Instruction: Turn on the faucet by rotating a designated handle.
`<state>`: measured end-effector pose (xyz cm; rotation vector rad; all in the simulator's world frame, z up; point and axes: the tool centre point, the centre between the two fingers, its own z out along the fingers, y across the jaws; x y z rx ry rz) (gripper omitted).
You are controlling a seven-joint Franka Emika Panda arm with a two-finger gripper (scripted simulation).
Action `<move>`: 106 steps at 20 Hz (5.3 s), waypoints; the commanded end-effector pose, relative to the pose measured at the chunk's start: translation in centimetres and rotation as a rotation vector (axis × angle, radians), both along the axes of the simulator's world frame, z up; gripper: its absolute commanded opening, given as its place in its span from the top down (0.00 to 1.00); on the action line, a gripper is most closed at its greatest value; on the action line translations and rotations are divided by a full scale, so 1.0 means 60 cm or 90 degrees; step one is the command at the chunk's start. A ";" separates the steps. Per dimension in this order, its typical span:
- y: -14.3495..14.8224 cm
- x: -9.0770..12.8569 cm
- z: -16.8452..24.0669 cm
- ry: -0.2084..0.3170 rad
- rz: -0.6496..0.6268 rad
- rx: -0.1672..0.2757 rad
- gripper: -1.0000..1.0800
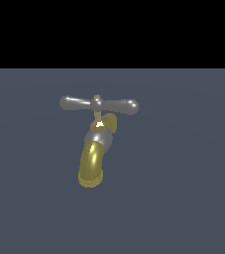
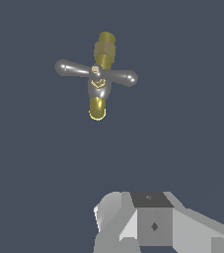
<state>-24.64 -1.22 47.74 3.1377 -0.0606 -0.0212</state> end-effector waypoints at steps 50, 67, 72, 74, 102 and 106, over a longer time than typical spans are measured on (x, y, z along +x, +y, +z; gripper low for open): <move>-0.062 0.136 -0.354 -0.004 0.664 0.004 1.00; -0.047 0.186 -0.459 -0.005 0.862 0.006 1.00; -0.045 0.190 -0.467 -0.006 0.877 0.007 1.00; -0.044 0.190 -0.468 -0.006 0.878 0.007 1.00; -0.087 0.303 -0.467 -0.006 0.879 0.007 1.00; -0.092 0.317 -0.467 -0.006 0.879 0.007 1.00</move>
